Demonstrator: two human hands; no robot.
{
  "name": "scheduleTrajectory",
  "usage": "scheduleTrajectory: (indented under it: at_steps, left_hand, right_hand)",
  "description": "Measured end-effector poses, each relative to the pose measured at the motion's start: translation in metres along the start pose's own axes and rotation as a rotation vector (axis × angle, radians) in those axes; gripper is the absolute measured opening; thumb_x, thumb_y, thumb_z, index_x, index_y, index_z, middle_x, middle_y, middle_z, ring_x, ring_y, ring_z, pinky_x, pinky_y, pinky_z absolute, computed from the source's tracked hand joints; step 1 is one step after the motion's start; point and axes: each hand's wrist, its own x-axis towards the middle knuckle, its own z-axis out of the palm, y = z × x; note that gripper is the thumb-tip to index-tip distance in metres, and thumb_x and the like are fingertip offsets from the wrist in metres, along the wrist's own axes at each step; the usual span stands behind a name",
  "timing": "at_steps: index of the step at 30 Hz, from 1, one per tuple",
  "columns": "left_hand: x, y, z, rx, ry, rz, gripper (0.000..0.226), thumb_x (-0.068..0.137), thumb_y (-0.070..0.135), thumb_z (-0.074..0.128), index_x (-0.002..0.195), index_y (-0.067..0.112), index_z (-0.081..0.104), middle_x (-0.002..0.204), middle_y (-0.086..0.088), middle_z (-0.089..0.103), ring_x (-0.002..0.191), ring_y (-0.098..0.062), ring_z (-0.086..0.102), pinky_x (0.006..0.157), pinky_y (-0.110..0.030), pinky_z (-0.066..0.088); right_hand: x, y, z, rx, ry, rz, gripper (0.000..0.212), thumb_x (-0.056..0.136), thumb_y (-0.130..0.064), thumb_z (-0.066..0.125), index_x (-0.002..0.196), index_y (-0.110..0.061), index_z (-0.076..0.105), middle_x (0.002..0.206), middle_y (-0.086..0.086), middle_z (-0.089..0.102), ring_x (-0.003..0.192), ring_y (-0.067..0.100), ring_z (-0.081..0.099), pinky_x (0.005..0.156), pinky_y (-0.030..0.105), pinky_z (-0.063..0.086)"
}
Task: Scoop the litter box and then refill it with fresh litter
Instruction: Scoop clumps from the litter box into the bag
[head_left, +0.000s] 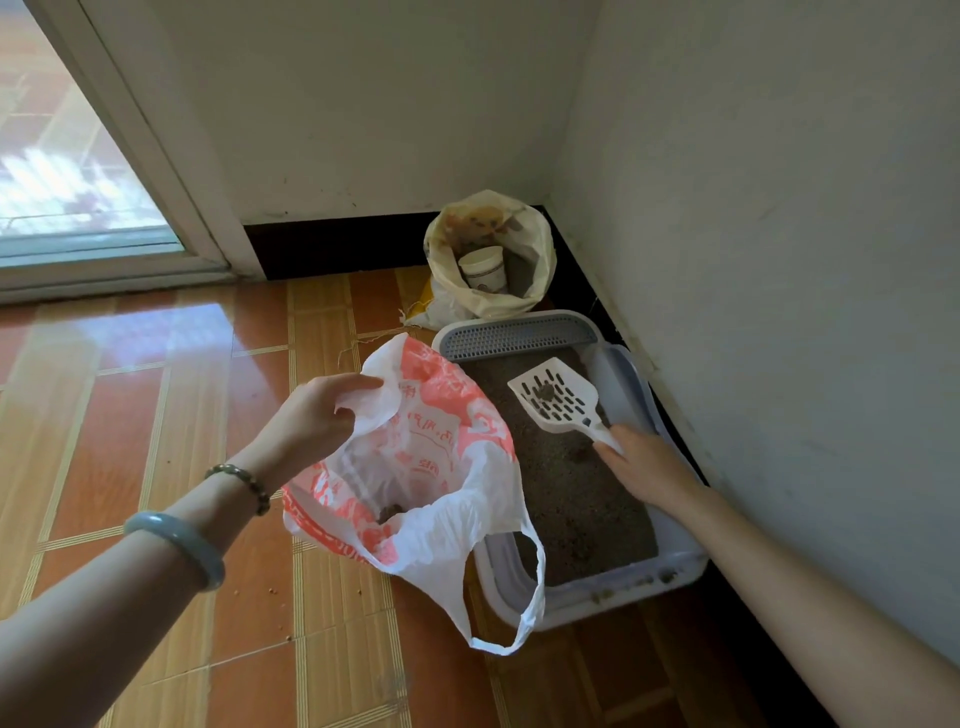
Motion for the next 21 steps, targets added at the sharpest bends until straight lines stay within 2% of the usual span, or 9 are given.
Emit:
scheduleTrajectory:
  at_steps: [2,4,5,6,8,12,16,19,21]
  left_hand:
    - [0.001,0.002,0.000,-0.020,-0.008,-0.001,0.058,0.080,-0.013,0.041,0.124,0.021,0.060,0.131,-0.007,0.057,0.107,-0.027,0.057,0.074,-0.025,0.049]
    - [0.002,0.004,-0.001,-0.042,-0.027,-0.003,0.060,0.079,-0.014,0.040,0.124,0.019,0.060,0.131,-0.006,0.056,0.086,-0.026,0.060,0.061,-0.016,0.045]
    - [0.002,0.005,-0.002,-0.062,-0.033,-0.008,0.060,0.079,-0.015,0.039,0.124,0.019,0.061,0.131,-0.007,0.055,0.072,-0.020,0.056,0.052,-0.010,0.041]
    - [0.002,0.006,-0.002,-0.087,-0.035,-0.014,0.060,0.079,-0.016,0.038,0.123,0.019,0.061,0.131,-0.007,0.055,0.062,-0.012,0.051,0.044,-0.010,0.037]
    - [0.003,0.005,-0.003,-0.138,-0.041,-0.025,0.063,0.077,-0.017,0.037,0.122,0.021,0.062,0.127,-0.007,0.056,0.055,-0.008,0.048,0.040,-0.014,0.037]
    - [0.004,0.003,-0.007,-0.180,-0.068,-0.035,0.068,0.074,-0.021,0.036,0.121,0.020,0.063,0.119,-0.003,0.057,0.061,-0.008,0.051,0.042,-0.015,0.040]
    - [0.003,0.001,-0.011,-0.186,-0.051,-0.039,0.068,0.074,-0.022,0.036,0.121,0.020,0.063,0.114,0.000,0.057,0.071,-0.012,0.047,0.045,-0.008,0.038]
    - [0.003,-0.001,-0.013,-0.190,-0.045,-0.051,0.068,0.074,-0.021,0.036,0.121,0.020,0.063,0.112,-0.001,0.057,0.070,-0.011,0.045,0.046,-0.008,0.036]
    - [0.003,-0.001,-0.014,-0.192,-0.051,-0.061,0.066,0.076,-0.020,0.036,0.122,0.020,0.062,0.112,-0.003,0.057,0.067,-0.008,0.046,0.045,-0.008,0.036]
  right_hand:
    - [0.000,-0.006,-0.013,-0.040,0.041,-0.053,0.021,0.098,-0.036,0.040,0.092,-0.017,0.046,0.069,-0.001,0.051,0.060,0.016,0.051,0.050,0.027,0.034]
    - [0.000,-0.017,-0.032,-0.040,0.092,-0.108,0.024,0.097,-0.037,0.042,0.096,-0.014,0.050,0.067,-0.002,0.051,0.060,0.017,0.051,0.050,0.028,0.033]
    - [0.000,-0.024,-0.041,-0.037,0.110,-0.133,0.025,0.097,-0.037,0.043,0.098,-0.014,0.052,0.068,-0.001,0.052,0.060,0.017,0.051,0.051,0.029,0.034]
    - [-0.002,-0.032,-0.050,-0.042,0.127,-0.159,0.025,0.096,-0.038,0.045,0.099,-0.014,0.053,0.068,-0.001,0.052,0.060,0.016,0.051,0.051,0.029,0.034]
    - [-0.007,-0.051,-0.067,-0.072,0.159,-0.224,0.024,0.094,-0.039,0.048,0.101,-0.016,0.055,0.071,0.000,0.054,0.062,0.016,0.052,0.052,0.028,0.035]
    - [-0.018,-0.088,-0.094,-0.209,0.207,-0.340,0.026,0.090,-0.043,0.050,0.099,-0.019,0.057,0.083,0.002,0.060,0.072,0.020,0.055,0.060,0.031,0.041]
    - [-0.025,-0.112,-0.098,-0.404,0.253,-0.429,0.029,0.088,-0.046,0.049,0.103,-0.022,0.054,0.094,0.001,0.059,0.085,0.024,0.058,0.062,0.031,0.041]
    - [-0.030,-0.122,-0.089,-0.499,0.328,-0.482,0.025,0.087,-0.042,0.051,0.100,-0.021,0.055,0.090,0.001,0.058,0.082,0.026,0.059,0.057,0.029,0.036]
    - [-0.033,-0.125,-0.080,-0.538,0.407,-0.551,0.020,0.081,-0.035,0.063,0.090,-0.018,0.059,0.079,0.003,0.058,0.070,0.028,0.061,0.052,0.027,0.032]
